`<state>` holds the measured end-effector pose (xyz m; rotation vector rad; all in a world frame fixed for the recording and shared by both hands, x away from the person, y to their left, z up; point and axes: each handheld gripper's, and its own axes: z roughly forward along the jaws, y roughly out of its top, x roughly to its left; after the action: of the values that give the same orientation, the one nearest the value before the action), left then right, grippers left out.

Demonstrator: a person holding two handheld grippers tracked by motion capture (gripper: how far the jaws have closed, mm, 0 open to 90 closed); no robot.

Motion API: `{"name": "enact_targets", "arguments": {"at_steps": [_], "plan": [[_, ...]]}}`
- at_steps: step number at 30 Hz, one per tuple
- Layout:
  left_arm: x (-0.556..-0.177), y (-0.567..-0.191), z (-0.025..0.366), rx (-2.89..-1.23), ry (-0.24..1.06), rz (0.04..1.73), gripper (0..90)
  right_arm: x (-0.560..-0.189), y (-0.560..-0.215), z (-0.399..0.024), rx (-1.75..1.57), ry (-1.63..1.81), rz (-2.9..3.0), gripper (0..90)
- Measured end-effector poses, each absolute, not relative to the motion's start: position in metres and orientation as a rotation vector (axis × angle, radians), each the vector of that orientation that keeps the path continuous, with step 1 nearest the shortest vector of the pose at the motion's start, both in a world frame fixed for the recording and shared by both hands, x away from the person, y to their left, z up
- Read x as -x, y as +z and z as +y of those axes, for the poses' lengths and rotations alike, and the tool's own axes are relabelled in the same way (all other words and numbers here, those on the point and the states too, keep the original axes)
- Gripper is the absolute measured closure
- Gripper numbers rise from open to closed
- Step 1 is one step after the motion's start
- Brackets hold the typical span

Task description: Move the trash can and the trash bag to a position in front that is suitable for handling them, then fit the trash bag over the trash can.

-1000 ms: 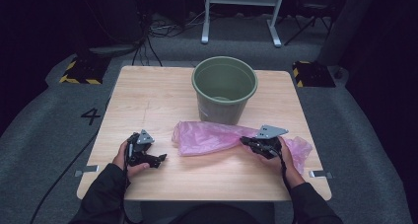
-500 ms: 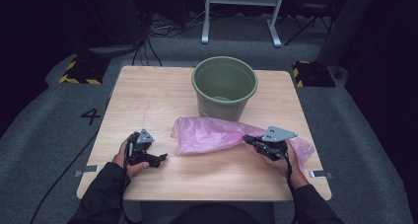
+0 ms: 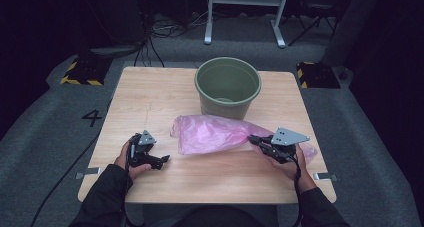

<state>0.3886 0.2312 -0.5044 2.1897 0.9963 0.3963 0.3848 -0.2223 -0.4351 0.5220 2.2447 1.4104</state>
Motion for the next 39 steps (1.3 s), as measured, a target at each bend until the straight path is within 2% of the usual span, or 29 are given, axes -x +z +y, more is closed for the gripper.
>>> {"name": "enact_targets", "arguments": {"at_steps": [39], "plan": [[-0.392,-0.504,0.229,-2.192,0.403,1.005,5.1,-0.36,-0.384,-0.264,-0.496,1.522,1.97,90.0]]}}
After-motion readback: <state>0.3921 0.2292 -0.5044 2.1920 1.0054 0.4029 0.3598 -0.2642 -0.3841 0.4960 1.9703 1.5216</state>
